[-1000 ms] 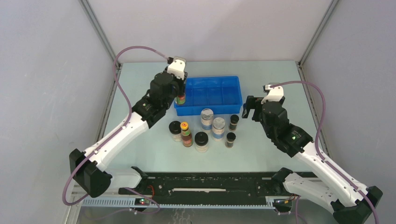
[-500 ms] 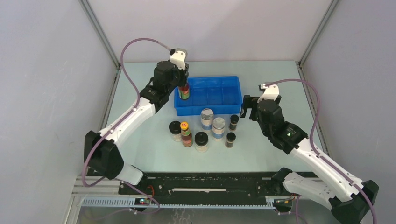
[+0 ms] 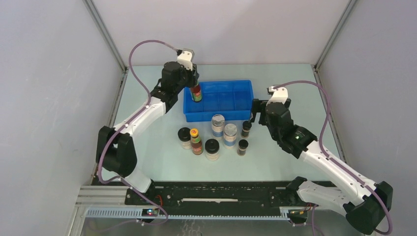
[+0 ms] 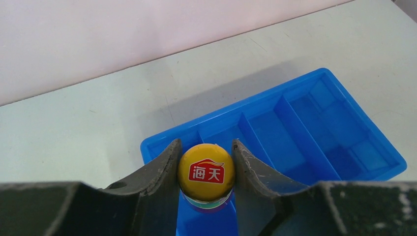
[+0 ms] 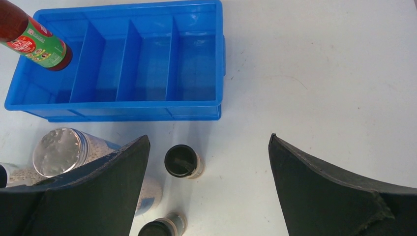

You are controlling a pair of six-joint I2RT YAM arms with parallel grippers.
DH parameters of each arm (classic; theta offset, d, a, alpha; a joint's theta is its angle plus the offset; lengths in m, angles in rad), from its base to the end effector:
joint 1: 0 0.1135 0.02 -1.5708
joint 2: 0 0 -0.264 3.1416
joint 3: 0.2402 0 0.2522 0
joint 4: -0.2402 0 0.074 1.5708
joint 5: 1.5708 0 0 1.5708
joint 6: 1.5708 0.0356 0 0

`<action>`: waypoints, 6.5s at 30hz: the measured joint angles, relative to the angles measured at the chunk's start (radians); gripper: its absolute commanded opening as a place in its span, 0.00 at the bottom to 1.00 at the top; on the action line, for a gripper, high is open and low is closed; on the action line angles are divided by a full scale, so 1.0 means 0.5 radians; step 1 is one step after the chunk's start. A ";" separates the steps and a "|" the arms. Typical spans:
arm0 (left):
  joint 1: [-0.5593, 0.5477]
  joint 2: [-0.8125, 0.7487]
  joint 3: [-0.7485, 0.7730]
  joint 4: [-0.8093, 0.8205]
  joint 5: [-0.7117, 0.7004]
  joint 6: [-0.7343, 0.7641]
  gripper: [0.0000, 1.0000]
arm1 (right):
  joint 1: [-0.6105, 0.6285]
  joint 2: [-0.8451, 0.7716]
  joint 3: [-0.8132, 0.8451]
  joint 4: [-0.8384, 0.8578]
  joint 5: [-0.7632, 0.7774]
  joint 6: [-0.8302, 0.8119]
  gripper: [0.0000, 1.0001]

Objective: Organize the condiment bottles
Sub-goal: Place the bottle in the storage box, then pick up the bottle from the center of the board.

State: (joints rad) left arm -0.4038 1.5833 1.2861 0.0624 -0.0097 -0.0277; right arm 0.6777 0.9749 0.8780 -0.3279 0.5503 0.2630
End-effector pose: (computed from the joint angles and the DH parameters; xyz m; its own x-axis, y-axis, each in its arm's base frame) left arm 0.3511 -0.1497 0.3376 -0.2245 0.0658 -0.9723 0.3782 0.9254 -0.0247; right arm 0.1803 0.1213 0.3250 -0.3525 0.0008 -0.9358 -0.0742 0.9968 0.0288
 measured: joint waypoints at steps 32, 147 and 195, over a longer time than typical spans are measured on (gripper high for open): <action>0.101 0.241 0.080 0.140 0.072 0.145 0.00 | -0.011 0.111 0.000 0.050 -0.035 -0.014 0.99; 0.179 0.527 0.038 0.584 0.130 0.047 0.85 | -0.007 0.284 0.000 0.020 -0.068 -0.004 0.99; -0.436 -0.702 -0.594 0.304 -0.597 -0.053 0.96 | 0.220 0.118 0.000 -0.007 -0.062 -0.001 0.99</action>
State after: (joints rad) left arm -0.6220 1.2324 0.9890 0.2142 -0.3084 -0.0544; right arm 0.7876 1.0340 0.8780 -0.3313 0.5194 0.2626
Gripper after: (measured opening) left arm 0.962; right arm 0.993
